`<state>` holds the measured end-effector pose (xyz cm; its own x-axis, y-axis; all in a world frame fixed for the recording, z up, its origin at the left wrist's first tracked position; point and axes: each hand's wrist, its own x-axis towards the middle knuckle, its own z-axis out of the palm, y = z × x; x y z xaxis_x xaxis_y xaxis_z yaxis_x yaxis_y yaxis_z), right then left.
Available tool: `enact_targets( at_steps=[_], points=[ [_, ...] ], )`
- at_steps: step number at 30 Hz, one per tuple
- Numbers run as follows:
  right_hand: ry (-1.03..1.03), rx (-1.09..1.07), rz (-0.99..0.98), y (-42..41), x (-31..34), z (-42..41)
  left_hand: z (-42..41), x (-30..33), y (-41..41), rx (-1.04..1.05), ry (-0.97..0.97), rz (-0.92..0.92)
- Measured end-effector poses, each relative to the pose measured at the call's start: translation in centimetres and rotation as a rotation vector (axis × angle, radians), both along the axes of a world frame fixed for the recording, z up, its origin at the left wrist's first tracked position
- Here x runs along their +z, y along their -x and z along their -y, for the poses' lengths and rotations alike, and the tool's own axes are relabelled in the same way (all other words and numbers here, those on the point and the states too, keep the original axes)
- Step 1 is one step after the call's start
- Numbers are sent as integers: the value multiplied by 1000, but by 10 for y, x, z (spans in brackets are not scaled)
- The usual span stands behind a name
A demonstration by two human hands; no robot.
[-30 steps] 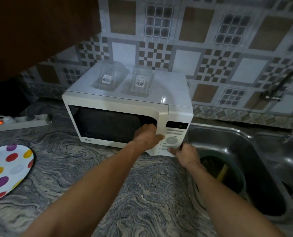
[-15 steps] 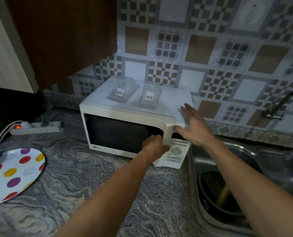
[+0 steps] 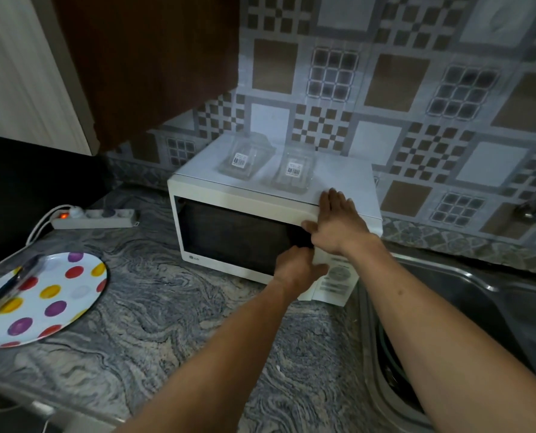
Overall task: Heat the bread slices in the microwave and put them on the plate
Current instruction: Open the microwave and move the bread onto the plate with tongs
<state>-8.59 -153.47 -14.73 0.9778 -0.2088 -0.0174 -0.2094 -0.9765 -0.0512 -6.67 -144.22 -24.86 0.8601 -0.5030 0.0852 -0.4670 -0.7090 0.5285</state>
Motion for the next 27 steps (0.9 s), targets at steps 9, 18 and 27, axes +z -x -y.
enact_targets(
  at_steps=[9,18,27],
  points=[
    [-37,-54,-112,-2,11,-7,0,-16,18,63,268,-26],
    [-66,-42,-122,-4,9,-2,-80,-2,-17,16,110,227],
    [-77,-37,-112,-2,9,-2,-152,47,-66,170,-27,694]
  ],
)
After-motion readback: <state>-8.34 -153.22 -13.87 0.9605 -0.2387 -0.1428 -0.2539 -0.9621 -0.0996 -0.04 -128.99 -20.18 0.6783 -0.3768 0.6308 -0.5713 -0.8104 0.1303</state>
